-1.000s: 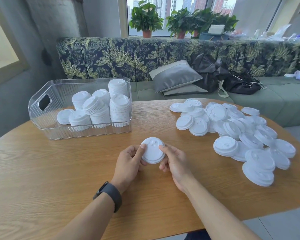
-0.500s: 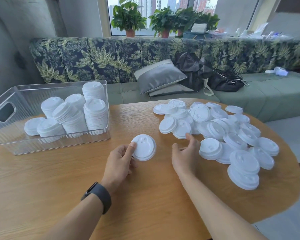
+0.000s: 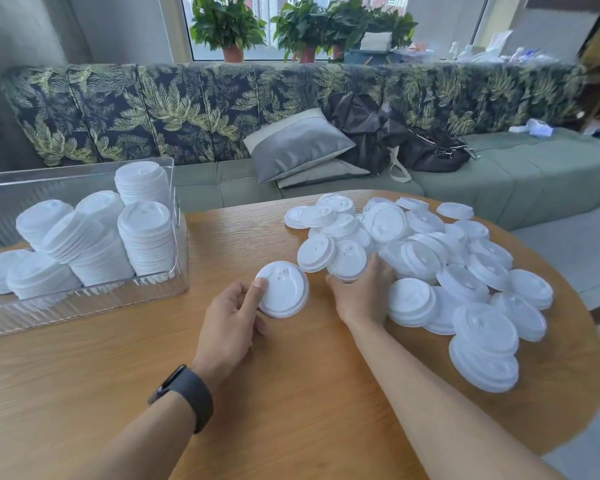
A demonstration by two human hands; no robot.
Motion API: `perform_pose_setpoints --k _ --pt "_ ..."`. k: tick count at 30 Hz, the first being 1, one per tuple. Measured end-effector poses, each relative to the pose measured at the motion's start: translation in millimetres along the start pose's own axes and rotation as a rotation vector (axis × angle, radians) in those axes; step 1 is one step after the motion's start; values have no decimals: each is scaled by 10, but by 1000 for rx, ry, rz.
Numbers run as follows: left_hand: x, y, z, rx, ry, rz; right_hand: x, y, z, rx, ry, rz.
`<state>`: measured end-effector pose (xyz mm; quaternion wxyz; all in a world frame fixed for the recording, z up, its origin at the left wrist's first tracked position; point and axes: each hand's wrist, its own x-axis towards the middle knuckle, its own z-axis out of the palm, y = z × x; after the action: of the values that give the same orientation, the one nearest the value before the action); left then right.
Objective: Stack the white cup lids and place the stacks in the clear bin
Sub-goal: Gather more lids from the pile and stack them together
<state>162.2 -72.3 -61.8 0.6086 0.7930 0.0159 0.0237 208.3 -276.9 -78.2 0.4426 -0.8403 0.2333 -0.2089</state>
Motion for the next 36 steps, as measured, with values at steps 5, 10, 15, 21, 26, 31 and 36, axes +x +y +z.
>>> perform_pose_setpoints --k 5,10,15,21,26,31,36 --pt "-35 -15 -14 17 4 10 24 44 48 87 -1 0" --pt "-105 -13 -48 -26 23 5 -171 -30 -81 231 10 14" --pt "-243 -3 -83 -104 32 -29 -464 -123 -343 406 -106 113" --pt "-476 27 -128 -162 0 -54 -849 -166 -511 583 -265 165" --pt "-668 52 -247 -250 -20 -95 -1079 -221 -558 748 -464 221" --pt "-811 36 -443 -277 -62 -118 -1276 -292 -501 869 -653 283" --pt "-920 -25 -639 -283 -44 -118 -1517 -385 -391 835 -783 241"
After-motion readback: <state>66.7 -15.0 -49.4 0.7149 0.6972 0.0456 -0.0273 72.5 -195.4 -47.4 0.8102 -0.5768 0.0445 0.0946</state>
